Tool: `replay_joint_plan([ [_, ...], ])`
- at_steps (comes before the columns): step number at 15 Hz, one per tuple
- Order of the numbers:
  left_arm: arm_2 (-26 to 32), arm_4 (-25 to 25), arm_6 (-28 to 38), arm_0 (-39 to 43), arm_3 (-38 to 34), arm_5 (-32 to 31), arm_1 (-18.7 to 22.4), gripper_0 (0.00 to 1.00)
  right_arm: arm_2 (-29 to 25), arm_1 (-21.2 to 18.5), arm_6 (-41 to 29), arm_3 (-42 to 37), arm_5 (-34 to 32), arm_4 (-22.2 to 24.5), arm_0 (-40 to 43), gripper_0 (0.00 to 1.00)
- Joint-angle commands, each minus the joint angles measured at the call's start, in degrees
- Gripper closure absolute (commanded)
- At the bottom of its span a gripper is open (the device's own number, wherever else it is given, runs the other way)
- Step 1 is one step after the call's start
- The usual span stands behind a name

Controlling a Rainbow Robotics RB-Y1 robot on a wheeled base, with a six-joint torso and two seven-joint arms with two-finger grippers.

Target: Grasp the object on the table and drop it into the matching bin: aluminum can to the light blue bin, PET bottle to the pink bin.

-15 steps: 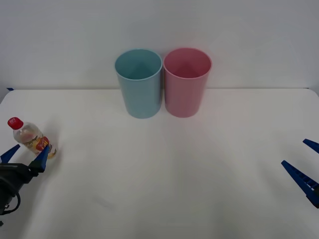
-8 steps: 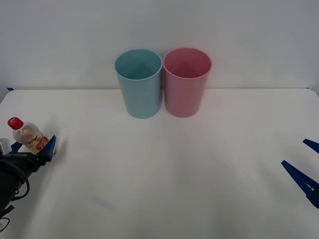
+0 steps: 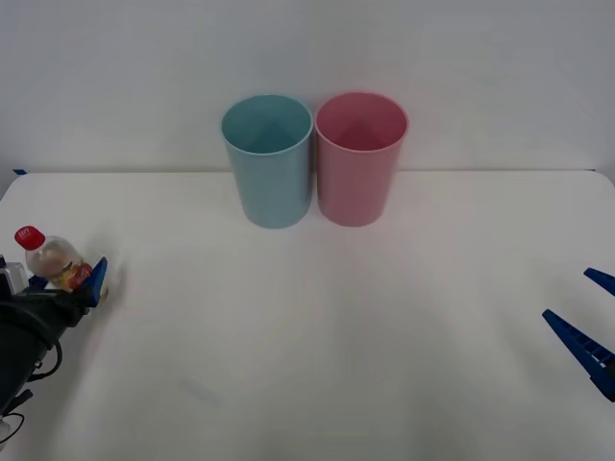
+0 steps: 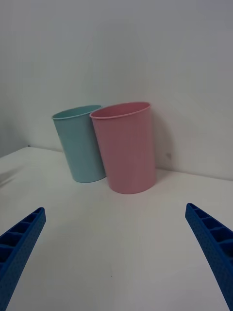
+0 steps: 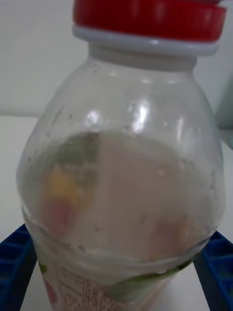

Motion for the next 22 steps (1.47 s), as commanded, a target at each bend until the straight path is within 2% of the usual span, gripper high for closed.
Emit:
replay_joint_plan([
  [1, 0.0, 0.0, -0.3, 0.1, 0.0, 0.0, -0.1, 1.00, 0.0, 0.0, 0.0, 0.0, 0.0, 0.0, 0.0, 0.00],
  [9, 0.5, 1.0, -0.3, 1.3, -0.4, -1.4, 0.0, 1.00, 0.0, 0.0, 0.0, 0.0, 0.0, 0.0, 0.0, 0.00],
  [15, 0.7, 4.2, 2.3, 9.2, -14.7, -1.5, 0.0, 1.00, 0.0, 0.0, 0.0, 0.0, 0.0, 0.0, 0.0, 0.00],
  [19, 0.7, 4.2, 4.6, 13.0, -23.3, -2.3, 0.0, 1.00, 0.0, 0.0, 0.0, 0.0, 0.0, 0.0, 0.0, 0.00],
  [22, 0.8, 4.3, 9.4, 15.2, -29.1, -3.2, 0.0, 1.00, 0.0, 0.0, 0.0, 0.0, 0.0, 0.0, 0.0, 0.00],
])
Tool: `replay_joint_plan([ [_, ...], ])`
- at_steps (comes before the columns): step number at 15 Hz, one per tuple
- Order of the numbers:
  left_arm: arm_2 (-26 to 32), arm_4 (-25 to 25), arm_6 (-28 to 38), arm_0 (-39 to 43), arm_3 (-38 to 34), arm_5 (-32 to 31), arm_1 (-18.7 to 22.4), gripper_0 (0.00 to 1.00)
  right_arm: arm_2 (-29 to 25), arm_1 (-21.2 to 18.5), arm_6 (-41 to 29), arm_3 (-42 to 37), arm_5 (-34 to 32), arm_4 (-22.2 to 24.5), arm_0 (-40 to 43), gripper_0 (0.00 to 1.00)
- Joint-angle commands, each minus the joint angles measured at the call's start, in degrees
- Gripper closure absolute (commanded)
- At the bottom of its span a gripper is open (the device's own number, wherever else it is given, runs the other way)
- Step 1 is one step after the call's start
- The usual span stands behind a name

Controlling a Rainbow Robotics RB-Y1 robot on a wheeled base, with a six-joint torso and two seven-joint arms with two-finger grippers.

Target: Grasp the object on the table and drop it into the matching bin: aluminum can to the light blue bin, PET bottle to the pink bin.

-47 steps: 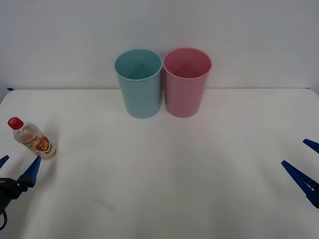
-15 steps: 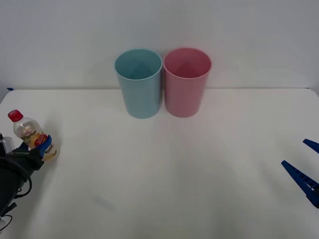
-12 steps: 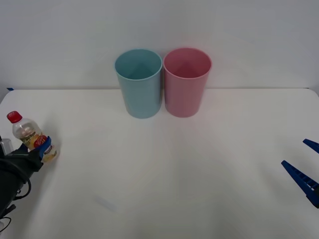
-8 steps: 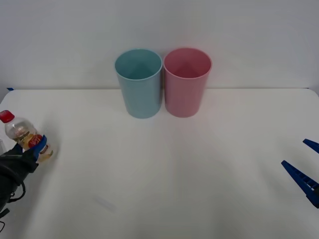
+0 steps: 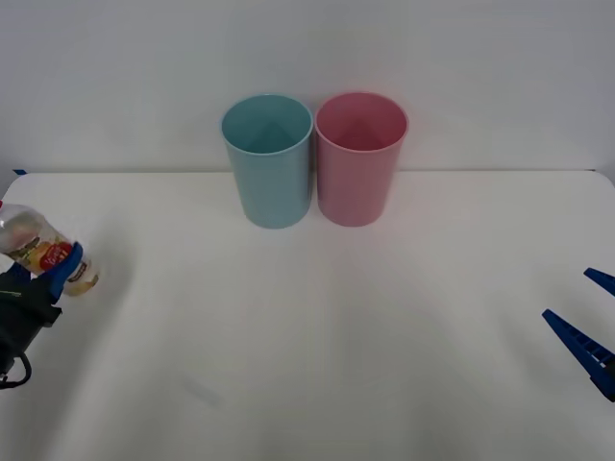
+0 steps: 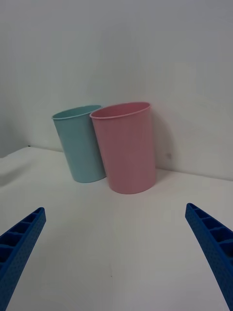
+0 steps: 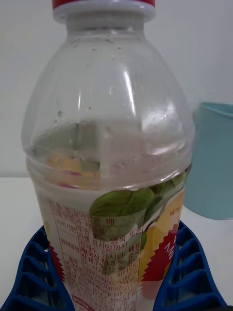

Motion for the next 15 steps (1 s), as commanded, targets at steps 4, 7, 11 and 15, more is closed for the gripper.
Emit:
replay_joint_plan([
  [4, 0.9, -1.3, 9.0, 2.9, -10.3, -3.1, 0.0, 1.00, 0.0, 0.0, 0.0, 0.0, 0.0, 0.0, 0.0, 0.00],
  [7, 1.9, -1.2, 10.5, 2.4, -12.2, -7.3, 0.1, 1.00, 0.0, 0.0, 0.0, 0.0, 0.0, 0.0, 0.0, 0.00],
  [11, 2.3, -3.6, 17.7, 0.9, -16.3, -8.9, 0.6, 1.00, 0.0, 0.0, 0.0, 0.0, 0.0, 0.0, 0.0, 0.00],
  [15, 0.1, -6.0, 18.5, -3.7, -17.3, -9.8, 0.6, 1.00, 0.0, 0.0, 0.0, 0.0, 0.0, 0.0, 0.0, 0.00],
])
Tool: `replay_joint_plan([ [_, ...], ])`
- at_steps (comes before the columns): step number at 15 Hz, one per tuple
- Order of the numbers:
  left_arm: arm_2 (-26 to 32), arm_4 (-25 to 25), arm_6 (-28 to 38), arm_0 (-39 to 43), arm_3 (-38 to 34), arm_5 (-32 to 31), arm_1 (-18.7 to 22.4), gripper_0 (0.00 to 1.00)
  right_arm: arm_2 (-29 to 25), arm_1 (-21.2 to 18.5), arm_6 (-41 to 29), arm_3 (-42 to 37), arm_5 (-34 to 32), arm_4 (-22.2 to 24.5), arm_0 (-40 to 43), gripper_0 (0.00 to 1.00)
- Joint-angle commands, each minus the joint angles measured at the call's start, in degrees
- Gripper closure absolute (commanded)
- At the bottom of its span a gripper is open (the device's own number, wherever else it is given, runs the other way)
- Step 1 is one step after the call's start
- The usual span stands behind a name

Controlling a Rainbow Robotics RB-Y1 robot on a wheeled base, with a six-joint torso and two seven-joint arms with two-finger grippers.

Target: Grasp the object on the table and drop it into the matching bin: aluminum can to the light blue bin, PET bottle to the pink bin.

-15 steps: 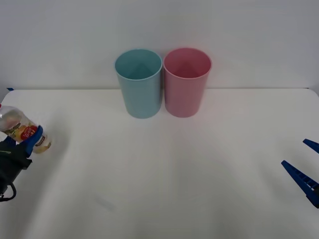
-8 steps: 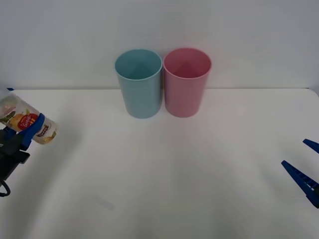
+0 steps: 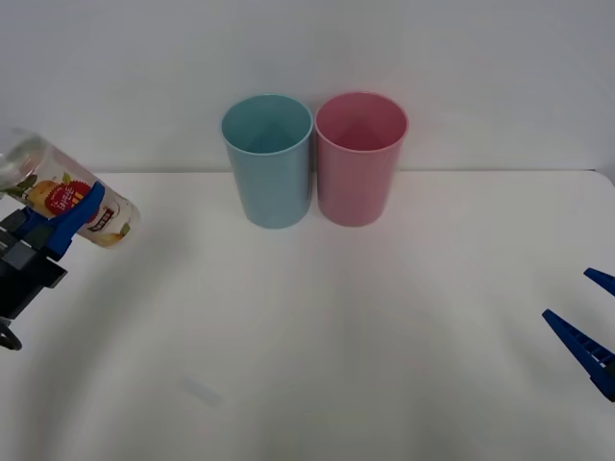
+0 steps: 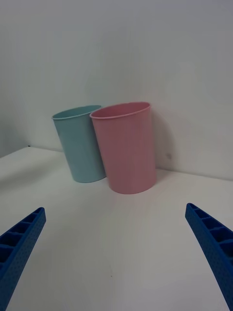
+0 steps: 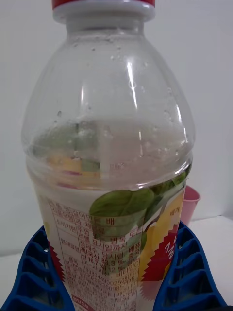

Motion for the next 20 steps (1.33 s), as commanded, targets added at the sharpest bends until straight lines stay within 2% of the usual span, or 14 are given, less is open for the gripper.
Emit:
replay_joint_plan([
  [1, -1.2, -2.4, -0.8, -3.2, 0.0, -0.6, 0.0, 1.00, 0.0, 0.0, 0.0, 0.0, 0.0, 0.0, 0.0, 0.00],
  [3, -1.7, -2.8, -1.4, -5.7, -0.1, -0.8, -0.1, 1.00, 0.0, 0.0, 0.0, 0.0, 0.0, 0.0, 0.0, 0.00],
  [5, -3.0, -5.4, -0.9, -8.9, 0.0, -0.4, 0.0, 1.00, 0.0, 0.0, 0.0, 0.0, 0.0, 0.0, 0.0, 0.00],
  [7, -6.1, -7.3, 0.1, -12.6, 0.5, 1.6, 0.0, 1.00, 0.0, 0.0, 0.0, 0.0, 0.0, 0.0, 0.0, 0.00],
  [10, -11.0, -9.8, 0.8, -20.7, 5.6, 3.1, -0.5, 1.00, 0.0, 0.0, 0.0, 0.0, 0.0, 0.0, 0.0, 0.00],
  [16, -18.9, -10.2, 0.9, -36.6, 19.4, 4.7, -0.7, 1.00, 0.0, 0.0, 0.0, 0.0, 0.0, 0.0, 0.0, 0.00],
  [17, -20.3, -10.3, 0.7, -39.6, 22.2, 5.3, -1.1, 1.00, 0.0, 0.0, 0.0, 0.0, 0.0, 0.0, 0.0, 0.00],
  [20, -20.4, -15.4, 0.6, -46.1, 29.1, 5.4, -5.3, 1.00, 0.0, 0.0, 0.0, 0.0, 0.0, 0.0, 0.0, 0.00],
])
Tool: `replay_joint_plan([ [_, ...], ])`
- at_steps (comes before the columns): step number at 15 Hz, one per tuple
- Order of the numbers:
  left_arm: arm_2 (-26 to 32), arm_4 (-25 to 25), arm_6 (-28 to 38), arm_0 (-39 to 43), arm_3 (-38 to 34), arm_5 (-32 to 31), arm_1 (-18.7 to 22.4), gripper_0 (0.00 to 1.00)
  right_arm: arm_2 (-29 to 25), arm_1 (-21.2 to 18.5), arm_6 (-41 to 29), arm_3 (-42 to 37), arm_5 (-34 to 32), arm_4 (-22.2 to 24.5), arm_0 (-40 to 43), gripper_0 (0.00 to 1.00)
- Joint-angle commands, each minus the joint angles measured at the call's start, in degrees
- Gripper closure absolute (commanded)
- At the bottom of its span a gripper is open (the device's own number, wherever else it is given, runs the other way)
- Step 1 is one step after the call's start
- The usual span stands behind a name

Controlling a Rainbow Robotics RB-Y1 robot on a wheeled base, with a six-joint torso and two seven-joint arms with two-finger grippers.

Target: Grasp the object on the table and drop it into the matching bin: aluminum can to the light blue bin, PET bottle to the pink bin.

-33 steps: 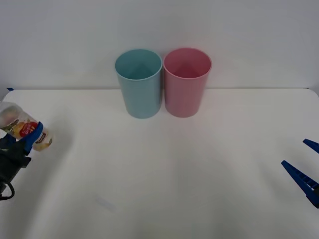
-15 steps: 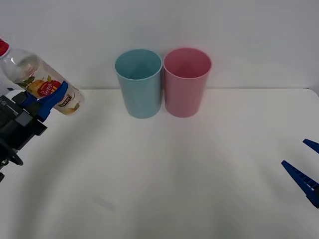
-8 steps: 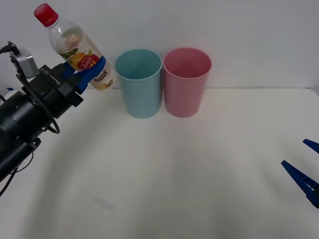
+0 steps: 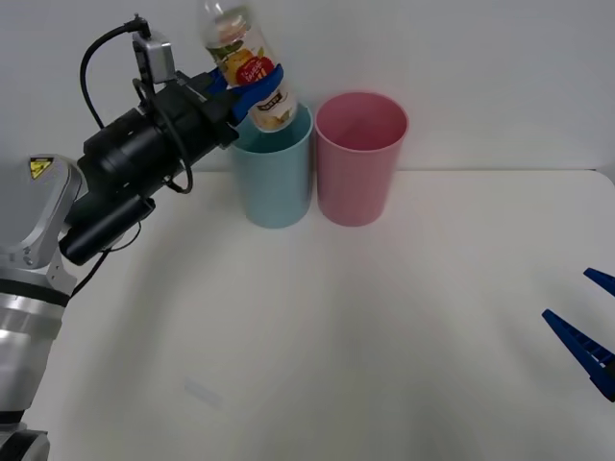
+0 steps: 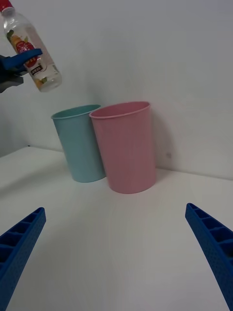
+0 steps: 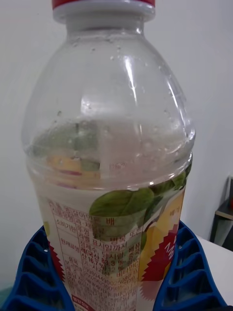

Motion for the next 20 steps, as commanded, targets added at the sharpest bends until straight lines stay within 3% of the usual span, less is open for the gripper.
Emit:
replay_joint_plan([
  [1, 0.4, -5.1, -0.1, -5.5, 5.9, 0.2, -3.9, 1.00, 0.0, 0.0, 0.0, 0.0, 0.0, 0.0, 0.0, 0.00],
  [6, 2.6, -14.8, -0.9, -16.2, 17.7, 2.1, -10.5, 1.00, 0.0, 0.0, 0.0, 0.0, 0.0, 0.0, 0.0, 0.00],
  [12, 2.6, -21.9, -2.6, -26.6, 29.7, 8.3, -15.8, 1.00, 0.0, 0.0, 0.0, 0.0, 0.0, 0.0, 0.0, 0.00],
  [15, 1.6, -24.9, -2.8, -27.8, 30.1, 10.1, -17.1, 1.00, 0.0, 0.0, 0.0, 0.0, 0.0, 0.0, 0.0, 0.00],
  [20, -1.5, -23.7, -2.7, -27.8, 30.1, 12.4, -17.0, 1.00, 0.0, 0.0, 0.0, 0.0, 0.0, 0.0, 0.0, 0.00],
])
